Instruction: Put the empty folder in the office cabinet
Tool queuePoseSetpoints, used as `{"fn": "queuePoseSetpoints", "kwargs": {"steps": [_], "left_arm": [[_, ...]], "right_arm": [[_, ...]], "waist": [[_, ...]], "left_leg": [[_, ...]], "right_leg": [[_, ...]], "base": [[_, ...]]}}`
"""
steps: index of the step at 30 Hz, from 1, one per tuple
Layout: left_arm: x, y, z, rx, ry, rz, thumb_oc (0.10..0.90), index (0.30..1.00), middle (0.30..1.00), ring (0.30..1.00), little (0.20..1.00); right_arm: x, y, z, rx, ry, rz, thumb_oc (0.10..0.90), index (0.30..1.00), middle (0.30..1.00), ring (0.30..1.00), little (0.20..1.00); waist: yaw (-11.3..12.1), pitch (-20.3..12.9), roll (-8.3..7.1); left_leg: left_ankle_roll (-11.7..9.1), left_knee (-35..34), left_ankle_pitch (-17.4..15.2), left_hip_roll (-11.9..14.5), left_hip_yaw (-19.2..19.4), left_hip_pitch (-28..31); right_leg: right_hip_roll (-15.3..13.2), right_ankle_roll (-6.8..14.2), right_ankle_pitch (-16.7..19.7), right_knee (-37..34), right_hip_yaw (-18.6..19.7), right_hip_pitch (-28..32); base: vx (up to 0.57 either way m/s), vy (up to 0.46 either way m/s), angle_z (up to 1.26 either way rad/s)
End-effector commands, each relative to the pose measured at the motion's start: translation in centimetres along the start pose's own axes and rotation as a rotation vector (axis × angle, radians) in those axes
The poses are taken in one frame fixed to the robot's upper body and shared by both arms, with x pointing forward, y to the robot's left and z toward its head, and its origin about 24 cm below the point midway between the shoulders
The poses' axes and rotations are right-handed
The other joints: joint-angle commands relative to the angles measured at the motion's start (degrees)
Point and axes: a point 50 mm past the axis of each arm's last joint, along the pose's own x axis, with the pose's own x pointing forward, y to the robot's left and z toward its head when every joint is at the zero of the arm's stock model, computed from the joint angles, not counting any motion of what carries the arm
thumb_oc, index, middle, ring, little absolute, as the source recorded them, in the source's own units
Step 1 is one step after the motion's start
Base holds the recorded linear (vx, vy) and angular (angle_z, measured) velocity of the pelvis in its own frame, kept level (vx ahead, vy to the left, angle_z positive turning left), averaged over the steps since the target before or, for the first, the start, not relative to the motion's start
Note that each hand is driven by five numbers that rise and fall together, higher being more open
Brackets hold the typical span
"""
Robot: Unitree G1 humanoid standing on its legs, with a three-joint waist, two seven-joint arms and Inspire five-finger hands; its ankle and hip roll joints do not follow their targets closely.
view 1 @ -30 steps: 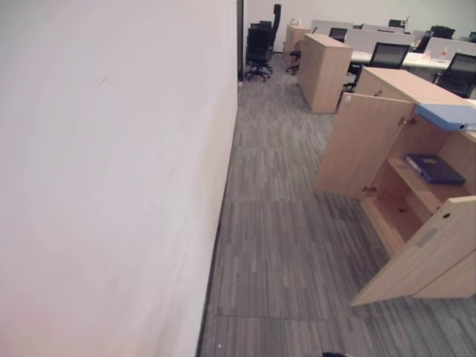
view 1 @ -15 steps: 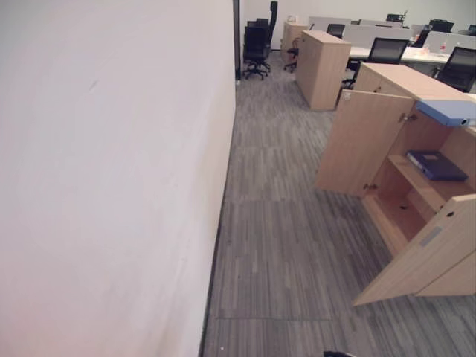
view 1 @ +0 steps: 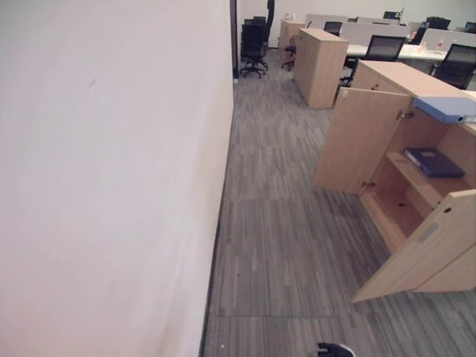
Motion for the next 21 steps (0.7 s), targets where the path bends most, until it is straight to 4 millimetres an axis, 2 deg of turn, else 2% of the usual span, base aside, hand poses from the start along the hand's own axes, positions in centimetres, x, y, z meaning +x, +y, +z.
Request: {"fn": "queuePoseSetpoints", "kwargs": {"steps": [1, 5, 8, 16, 21], "left_arm": [[0.0, 1.2, 4.0, 0.100, -0.145, 0.096, 0.800, 0.900, 0.900, 0.900, 0.900], [0.0, -0.9, 3.6, 0.062, -0.147, 0.033, 0.800, 0.900, 0.900, 0.900, 0.900], [0.0, -1.2, 3.1, 0.044, -0.132, 0.025, 0.800, 0.900, 0.900, 0.900, 0.900], [0.0, 0.7, 0.7, 0.072, -0.030, 0.040, 0.800, 0.900, 0.900, 0.900, 0.900], [0.0, 1.0, 0.5, 0.109, -0.017, 0.033, 0.800, 0.900, 0.900, 0.900, 0.900]], "right_arm": [[0.3, 2.2, 2.1, 0.012, -0.068, 0.029, 0.800, 0.900, 0.900, 0.900, 0.900], [0.2, 1.7, 2.0, -0.065, -0.083, -0.019, 0.800, 0.900, 0.900, 0.900, 0.900], [0.2, 1.6, 1.8, -0.071, -0.079, -0.026, 0.800, 0.900, 0.900, 0.900, 0.900], [0.1, 1.9, 0.2, 0.099, -0.018, 0.060, 0.800, 0.900, 0.900, 0.900, 0.900], [0.0, 1.5, -0.9, 0.113, 0.029, 0.061, 0.800, 0.900, 0.900, 0.900, 0.900]], "waist": [[-0.30, 0.97, -1.78], [-0.80, 0.86, -1.49], [-1.07, 0.92, -1.40], [-0.83, 0.88, -1.20], [-0.88, 0.83, -1.06]], "left_leg": [[-1.77, -0.64, -4.41, -1.71, 0.78, 4.01], [-1.78, -0.64, -4.56, -1.73, 0.90, 4.24], [-1.76, -0.64, -4.55, -1.81, 0.79, 4.35], [-1.97, -0.64, -4.74, -1.68, 0.79, 4.91], [-2.25, -0.64, -5.00, -1.20, 0.62, 5.26]], "right_leg": [[-1.63, 7.33, 27.34, -15.05, 2.95, -2.37], [-1.62, 7.16, 27.00, -15.21, 3.41, -2.42], [-1.76, 7.10, 26.92, -15.05, 3.47, -2.45], [-1.85, 6.89, 26.18, -14.02, 3.40, -2.07], [-1.85, 6.67, 25.19, -13.32, 2.84, -1.82]], "base": [[0.01, 0.019, -0.13], [0.01, 0.014, -0.19], [0.00, 0.004, -0.03], [0.00, -0.001, 0.01], [0.04, -0.026, 0.02]]}}
